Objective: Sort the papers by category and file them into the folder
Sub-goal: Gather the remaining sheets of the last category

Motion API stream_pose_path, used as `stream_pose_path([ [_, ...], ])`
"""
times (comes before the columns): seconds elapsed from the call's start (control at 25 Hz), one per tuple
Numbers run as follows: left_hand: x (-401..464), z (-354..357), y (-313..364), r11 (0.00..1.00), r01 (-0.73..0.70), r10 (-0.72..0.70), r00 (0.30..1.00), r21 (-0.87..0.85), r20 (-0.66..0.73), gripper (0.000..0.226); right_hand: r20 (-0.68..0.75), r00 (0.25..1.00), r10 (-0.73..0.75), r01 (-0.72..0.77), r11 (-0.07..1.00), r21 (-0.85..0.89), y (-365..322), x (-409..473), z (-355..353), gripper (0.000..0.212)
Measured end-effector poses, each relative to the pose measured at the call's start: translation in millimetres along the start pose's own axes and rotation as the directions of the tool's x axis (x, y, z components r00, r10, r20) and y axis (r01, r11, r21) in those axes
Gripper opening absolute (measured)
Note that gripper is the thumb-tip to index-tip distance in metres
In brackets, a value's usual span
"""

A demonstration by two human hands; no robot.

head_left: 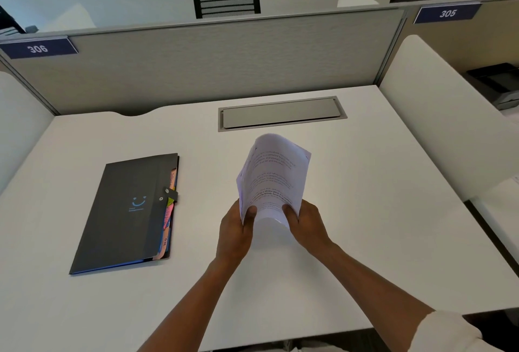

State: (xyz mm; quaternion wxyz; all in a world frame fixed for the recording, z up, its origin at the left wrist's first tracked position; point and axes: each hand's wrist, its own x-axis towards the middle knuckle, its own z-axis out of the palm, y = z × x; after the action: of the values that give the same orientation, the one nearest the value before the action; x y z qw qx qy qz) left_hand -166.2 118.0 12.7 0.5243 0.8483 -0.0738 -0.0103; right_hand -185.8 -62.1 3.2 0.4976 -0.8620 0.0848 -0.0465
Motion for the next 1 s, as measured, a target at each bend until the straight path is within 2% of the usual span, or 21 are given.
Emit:
stream_pose_path([
  [0.12,0,-2,1,0.999,0.028,-0.030,0.999,0.026,0.043,0.010,0.018,1.000,0.004,-0.003,0.999,-0.036,3,-2,-1,0.013],
  [0.24,1,-4,-2,0.999,0.043,-0.044,0.999,-0.009,-0.014,0.014,-0.021,0.999,-0.026,0.025,0.999,-0.047,0,-2,-6,0.018],
  [0.4,-2,-3,-13,0.994,0.110,-0.110,0.994,-0.021,0.018,0.011,0.044,0.999,0.001,0.003,0.996,-0.089,0,0,-6,0.019],
  [0.56,-2,-6,-19,0.993,0.115,-0.115,0.993,0.007,0.000,0.013,0.043,0.999,-0.017,0.022,0.993,-0.116,2,0,-7,0.037],
  [0.68,-1,-5,-20,0.991,0.134,-0.134,0.991,0.008,-0.019,0.025,0.047,0.999,-0.014,0.019,0.994,-0.105,8,1,-3,0.027],
  [0.8,-3,-4,-16,0.988,0.155,-0.155,0.988,-0.020,-0.017,0.019,0.071,0.997,0.035,-0.030,0.997,-0.070,11,5,0,0.022],
  [0.92,-4,-3,-16,0.984,0.175,-0.175,0.984,-0.029,-0.021,0.026,0.072,0.997,0.036,-0.032,0.998,-0.058,9,5,-1,0.026],
  [1.0,-2,-3,-18,0.981,0.192,-0.192,0.981,-0.027,-0.011,0.020,0.078,0.996,0.045,-0.040,0.997,-0.072,11,6,-1,0.028],
])
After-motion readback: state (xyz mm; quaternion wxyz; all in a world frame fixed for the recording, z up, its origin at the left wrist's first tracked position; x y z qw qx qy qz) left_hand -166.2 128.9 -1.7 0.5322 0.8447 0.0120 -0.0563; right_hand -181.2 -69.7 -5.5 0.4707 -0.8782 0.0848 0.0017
